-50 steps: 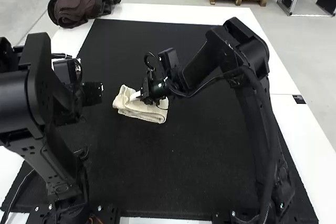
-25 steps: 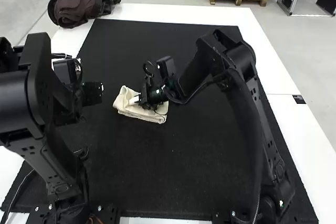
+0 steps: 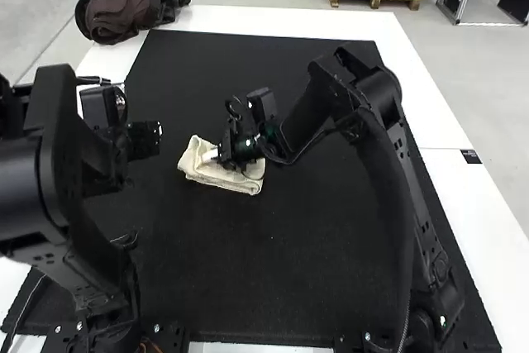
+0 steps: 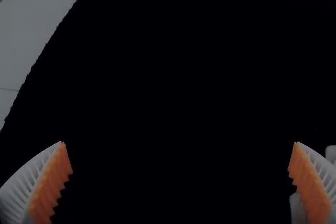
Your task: Fold the towel.
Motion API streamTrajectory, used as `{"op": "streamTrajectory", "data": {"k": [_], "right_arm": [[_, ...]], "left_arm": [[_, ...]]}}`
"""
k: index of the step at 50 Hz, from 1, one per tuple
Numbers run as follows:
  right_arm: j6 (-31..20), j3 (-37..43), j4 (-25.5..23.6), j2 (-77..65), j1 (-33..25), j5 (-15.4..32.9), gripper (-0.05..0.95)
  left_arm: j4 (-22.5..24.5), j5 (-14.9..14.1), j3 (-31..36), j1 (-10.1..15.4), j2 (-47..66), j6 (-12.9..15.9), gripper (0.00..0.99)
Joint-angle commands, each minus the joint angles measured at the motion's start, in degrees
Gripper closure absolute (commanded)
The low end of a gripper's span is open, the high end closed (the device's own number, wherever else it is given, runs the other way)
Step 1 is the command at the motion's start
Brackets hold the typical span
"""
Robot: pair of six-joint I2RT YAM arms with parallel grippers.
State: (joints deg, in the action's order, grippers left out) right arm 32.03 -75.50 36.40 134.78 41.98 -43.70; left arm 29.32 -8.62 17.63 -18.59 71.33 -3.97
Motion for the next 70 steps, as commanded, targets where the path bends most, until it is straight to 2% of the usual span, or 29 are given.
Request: {"op": "streamTrajectory", "data": {"k": [1, 14, 27, 47, 59, 70], "right_arm": [[1.5, -0.4, -0.3, -8.6, 0.1, -0.5, 0.92], [2.9, 0.2, -4.6, -18.1, 0.0, -0.4, 0.92], [3.3, 2.7, -8.6, -28.2, -1.2, -0.4, 0.92], [3.8, 13.0, -10.4, -45.1, -8.8, -0.2, 0.92], [4.4, 18.6, -10.2, -56.1, -12.3, -0.6, 0.92], [9.7, 24.1, -10.2, -66.2, -15.6, -4.9, 0.92]], "left_arm": [[-0.8, -0.8, 3.3, 1.4, -2.2, -0.8, 0.030], [-5.8, -0.3, 5.8, 6.5, -6.9, -2.3, 0.030], [-11.0, 0.2, 7.2, 9.5, -14.2, -4.4, 0.030], [-19.1, 2.6, 8.5, 16.1, -26.8, -4.3, 0.030], [-22.6, 2.8, 8.8, 16.0, -32.2, -4.1, 0.030], [-25.0, 2.7, 9.3, 15.2, -36.6, -4.0, 0.039]]}}
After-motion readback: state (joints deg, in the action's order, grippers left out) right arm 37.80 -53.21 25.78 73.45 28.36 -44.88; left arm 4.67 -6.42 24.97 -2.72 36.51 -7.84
